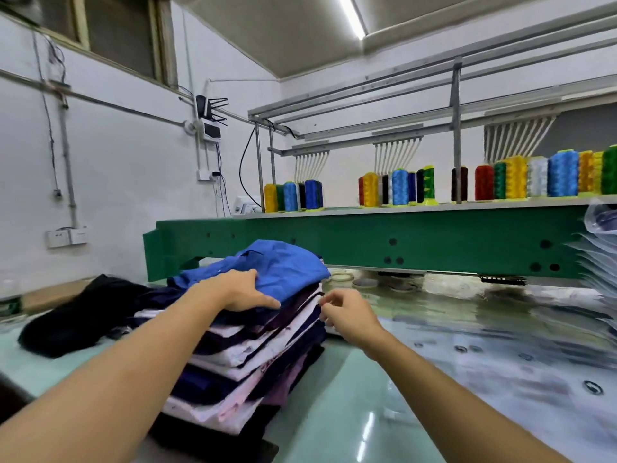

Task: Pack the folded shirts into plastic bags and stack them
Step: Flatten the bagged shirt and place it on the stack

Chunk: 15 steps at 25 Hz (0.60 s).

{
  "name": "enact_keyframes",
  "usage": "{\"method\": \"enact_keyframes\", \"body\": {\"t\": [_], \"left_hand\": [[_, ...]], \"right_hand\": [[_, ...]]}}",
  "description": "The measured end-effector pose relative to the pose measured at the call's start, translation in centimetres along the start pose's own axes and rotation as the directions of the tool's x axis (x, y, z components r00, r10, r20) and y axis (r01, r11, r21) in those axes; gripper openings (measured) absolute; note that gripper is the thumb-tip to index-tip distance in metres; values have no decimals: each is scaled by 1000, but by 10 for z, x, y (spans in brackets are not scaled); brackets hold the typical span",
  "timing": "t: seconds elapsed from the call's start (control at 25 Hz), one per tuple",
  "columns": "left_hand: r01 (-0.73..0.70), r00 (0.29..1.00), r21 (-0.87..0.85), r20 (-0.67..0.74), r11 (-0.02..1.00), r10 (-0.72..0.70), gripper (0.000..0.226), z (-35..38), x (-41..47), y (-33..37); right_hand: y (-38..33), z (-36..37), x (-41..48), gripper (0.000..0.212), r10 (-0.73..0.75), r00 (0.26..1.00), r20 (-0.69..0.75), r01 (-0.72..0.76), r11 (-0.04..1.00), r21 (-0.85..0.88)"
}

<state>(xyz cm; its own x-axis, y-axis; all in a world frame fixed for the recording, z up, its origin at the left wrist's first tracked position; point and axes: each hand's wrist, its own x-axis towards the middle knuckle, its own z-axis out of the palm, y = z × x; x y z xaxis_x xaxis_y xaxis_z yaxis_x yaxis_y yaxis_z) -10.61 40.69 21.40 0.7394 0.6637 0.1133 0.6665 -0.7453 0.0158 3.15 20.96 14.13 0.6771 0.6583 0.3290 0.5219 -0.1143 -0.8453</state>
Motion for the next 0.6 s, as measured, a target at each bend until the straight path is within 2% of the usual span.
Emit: {"method": "enact_keyframes", "body": {"t": [0.04,0.08,0.16,0.2,0.24,0.36,0.44,0.52,0.6], "left_hand": [[-23,999,17,34,1000,22,105,-1,0,-5],[-52,999,64,12,997,52,97,-2,1,-8],[-113,982,164,-134,980,136,55,-4,6,-9],[-127,962,156,-221,979,160,34,-8,7,-9],[-125,944,110,-294,986,152,27,-12,8,-11],[-73,905,-86,-424,994,30,32,-23,12,-21],[-76,876,-165,-481,983,-13,32,-31,13,-27],[-101,856,-172,-517,980,-2,31,-38,11,-27],[-188,856,-163,-510,969,81,33,-43,6,-16]], "right_hand": [[-6,7,5,22,11,1000,18,-13,997,80],[-12,14,11,23,22,999,44,-29,985,167],[-23,26,22,23,35,996,82,-59,945,322],[-27,31,27,25,41,995,88,-71,926,372],[-31,36,32,27,49,995,89,-81,913,400],[-39,46,47,31,71,997,44,-83,893,442],[-49,54,57,26,90,996,12,-83,843,532],[-61,63,63,16,135,987,82,-155,725,671],[-71,71,71,35,175,959,225,-285,569,772]]}}
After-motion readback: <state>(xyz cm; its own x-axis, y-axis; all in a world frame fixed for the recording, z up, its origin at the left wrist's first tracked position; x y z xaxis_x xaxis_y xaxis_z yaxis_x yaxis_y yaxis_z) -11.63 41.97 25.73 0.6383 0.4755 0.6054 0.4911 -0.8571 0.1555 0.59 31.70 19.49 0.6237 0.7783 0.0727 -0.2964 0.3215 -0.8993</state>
